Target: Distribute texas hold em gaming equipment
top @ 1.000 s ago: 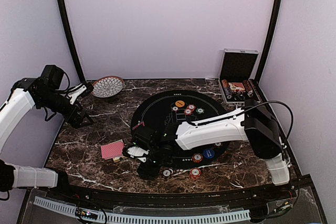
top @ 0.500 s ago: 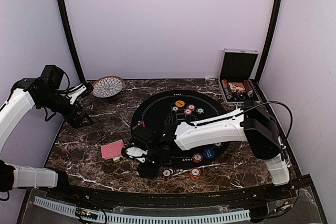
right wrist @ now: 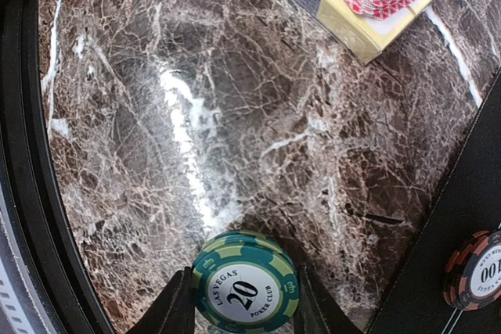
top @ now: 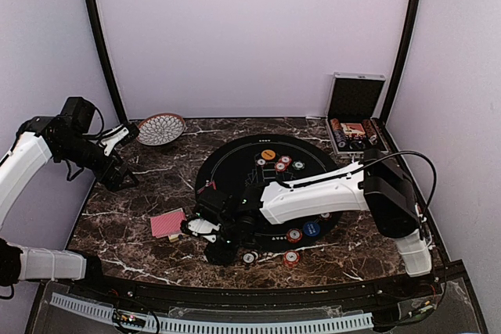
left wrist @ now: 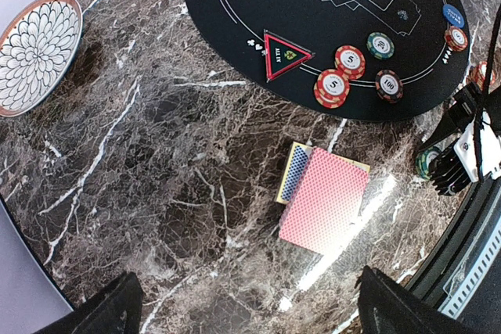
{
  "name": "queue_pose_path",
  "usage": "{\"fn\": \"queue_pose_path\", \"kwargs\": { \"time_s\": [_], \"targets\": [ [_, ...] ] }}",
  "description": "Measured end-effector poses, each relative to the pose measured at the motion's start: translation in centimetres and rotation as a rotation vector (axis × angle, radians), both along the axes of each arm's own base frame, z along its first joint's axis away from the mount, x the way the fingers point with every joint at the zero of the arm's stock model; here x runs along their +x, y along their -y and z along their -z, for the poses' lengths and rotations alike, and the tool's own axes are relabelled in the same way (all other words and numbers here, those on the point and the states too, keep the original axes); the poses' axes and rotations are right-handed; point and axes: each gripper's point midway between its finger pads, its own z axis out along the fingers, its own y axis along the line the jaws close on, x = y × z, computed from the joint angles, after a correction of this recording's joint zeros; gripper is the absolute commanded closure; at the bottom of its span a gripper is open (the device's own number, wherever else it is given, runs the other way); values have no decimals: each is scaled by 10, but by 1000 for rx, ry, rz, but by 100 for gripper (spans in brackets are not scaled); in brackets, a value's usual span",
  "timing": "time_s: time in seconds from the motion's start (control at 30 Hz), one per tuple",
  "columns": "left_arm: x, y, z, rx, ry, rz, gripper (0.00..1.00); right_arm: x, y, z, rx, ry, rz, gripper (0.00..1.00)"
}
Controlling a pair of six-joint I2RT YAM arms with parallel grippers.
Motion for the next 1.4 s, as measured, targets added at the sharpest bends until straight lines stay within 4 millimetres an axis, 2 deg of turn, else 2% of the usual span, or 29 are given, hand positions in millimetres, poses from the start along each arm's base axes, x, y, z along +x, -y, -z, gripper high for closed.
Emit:
{"fn": "queue_pose_path", "kwargs": {
  "time_s": [0.3,0.53,0.67,0.77,0.87,1.03,1.17,1.27,1.4],
  "targets": [
    [-2,0,6,4,-14,5,1,2,2,-4,-4,12,13,89],
    [-7,-1,18,11,-43,15,1,5,6,-36,45,39,41,90],
    [-9,-1,22,16,-48,24,1,8,18,-53,75,33,80,91],
    [-9,-1,24,19,-48,31,1,16,38,-60,85,18,135,92],
    [-10,0,27,20,-53,36,1,36,68,-58,80,5,230,92],
    [-12,2,29,20,-57,49,1,73,132,-42,24,2,421,93],
    [-12,3,29,20,-55,55,1,92,180,-25,-42,13,551,92],
    [-12,4,29,19,-55,59,1,100,200,-17,-72,20,606,93],
    [-13,5,29,18,-56,65,1,111,215,-11,-92,31,658,93]
  ]
}}
